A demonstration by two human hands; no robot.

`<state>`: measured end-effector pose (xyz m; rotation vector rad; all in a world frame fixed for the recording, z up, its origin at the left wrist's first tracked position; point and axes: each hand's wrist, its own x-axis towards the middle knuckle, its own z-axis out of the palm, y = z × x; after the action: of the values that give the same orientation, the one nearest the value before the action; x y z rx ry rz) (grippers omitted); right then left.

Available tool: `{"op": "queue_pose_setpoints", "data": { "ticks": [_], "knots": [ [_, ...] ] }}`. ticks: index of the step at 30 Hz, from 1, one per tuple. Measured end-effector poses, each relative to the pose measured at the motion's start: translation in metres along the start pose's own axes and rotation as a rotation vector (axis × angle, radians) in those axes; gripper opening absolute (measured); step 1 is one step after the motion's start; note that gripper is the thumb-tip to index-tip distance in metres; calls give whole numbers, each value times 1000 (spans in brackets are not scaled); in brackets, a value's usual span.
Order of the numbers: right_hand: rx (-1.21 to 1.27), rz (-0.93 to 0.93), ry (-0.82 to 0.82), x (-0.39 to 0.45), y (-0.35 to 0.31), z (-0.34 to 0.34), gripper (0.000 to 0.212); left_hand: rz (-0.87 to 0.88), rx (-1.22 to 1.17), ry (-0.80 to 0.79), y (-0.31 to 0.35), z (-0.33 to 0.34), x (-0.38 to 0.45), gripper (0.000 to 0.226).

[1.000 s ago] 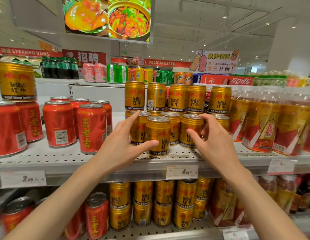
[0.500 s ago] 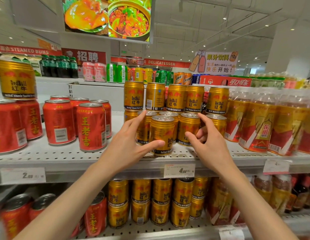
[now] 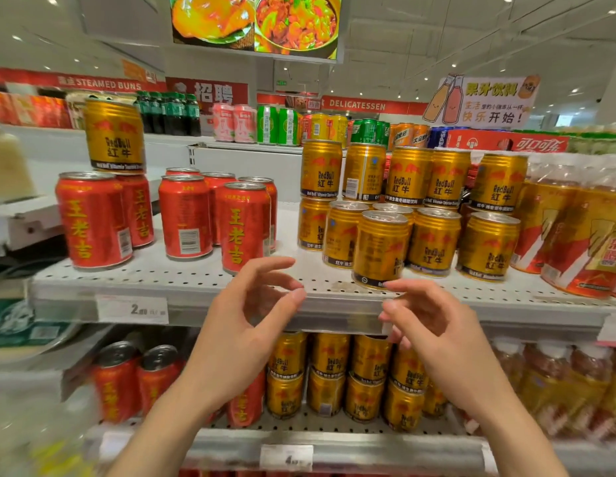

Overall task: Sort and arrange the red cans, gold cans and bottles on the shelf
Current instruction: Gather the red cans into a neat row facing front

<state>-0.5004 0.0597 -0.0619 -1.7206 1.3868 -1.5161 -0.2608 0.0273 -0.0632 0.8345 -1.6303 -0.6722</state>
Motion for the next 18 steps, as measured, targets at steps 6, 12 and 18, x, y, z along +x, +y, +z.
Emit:
{"op": "queue_pose_setpoints", "data": {
  "ticks": [6, 12, 18],
  "knots": [
    [-12, 96, 22, -19, -1, 53, 13, -93, -44, 47, -33, -59, -22, 24],
    [-4, 111, 90, -27, -14, 106, 12, -79, -40, 33, -53, -120, -24, 25],
    [-50, 20, 91, -12, -49, 155, 11, 33, 100, 57, -50, -169, -13, 22]
  ]
}}
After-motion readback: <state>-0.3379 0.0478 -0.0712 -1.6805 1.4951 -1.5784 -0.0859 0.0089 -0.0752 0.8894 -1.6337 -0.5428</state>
